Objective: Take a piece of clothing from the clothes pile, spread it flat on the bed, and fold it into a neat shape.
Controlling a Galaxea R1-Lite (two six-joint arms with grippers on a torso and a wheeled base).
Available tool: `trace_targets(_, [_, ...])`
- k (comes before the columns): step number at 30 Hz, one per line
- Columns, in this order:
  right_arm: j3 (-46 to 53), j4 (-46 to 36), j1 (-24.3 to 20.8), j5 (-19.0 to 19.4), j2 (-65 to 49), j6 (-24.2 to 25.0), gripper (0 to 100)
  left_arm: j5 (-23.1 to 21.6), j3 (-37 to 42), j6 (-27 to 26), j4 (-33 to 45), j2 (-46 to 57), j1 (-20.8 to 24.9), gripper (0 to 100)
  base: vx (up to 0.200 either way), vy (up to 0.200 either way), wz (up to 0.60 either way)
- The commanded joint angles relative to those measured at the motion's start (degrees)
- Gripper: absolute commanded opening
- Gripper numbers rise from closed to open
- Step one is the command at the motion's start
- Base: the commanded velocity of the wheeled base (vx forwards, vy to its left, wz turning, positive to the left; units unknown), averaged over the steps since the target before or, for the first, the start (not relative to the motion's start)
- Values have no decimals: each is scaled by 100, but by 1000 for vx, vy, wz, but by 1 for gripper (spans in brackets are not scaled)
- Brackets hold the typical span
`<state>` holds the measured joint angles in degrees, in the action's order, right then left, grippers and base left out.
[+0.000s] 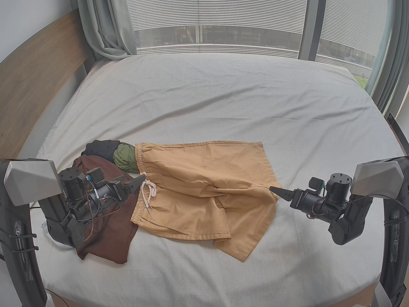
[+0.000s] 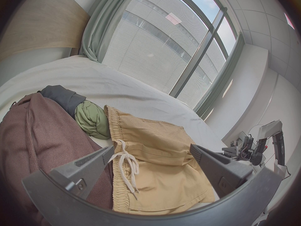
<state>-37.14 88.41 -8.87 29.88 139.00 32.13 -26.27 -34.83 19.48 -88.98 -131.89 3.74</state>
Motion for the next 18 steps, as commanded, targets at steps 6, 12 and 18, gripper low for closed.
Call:
trace_targets(6, [-91,1,149,9,488,-216,100,-1,2,3,-5,-12,4,100,0,0,0])
trace_targets(12, [76,1,132,27,453,-225,100,-1,2,3,-5,-12,4,100,0,0,0])
trace_targets(18, [832,-8,-229,27,224,-533,100,-1,2,3,-5,-12,4,100,0,0,0])
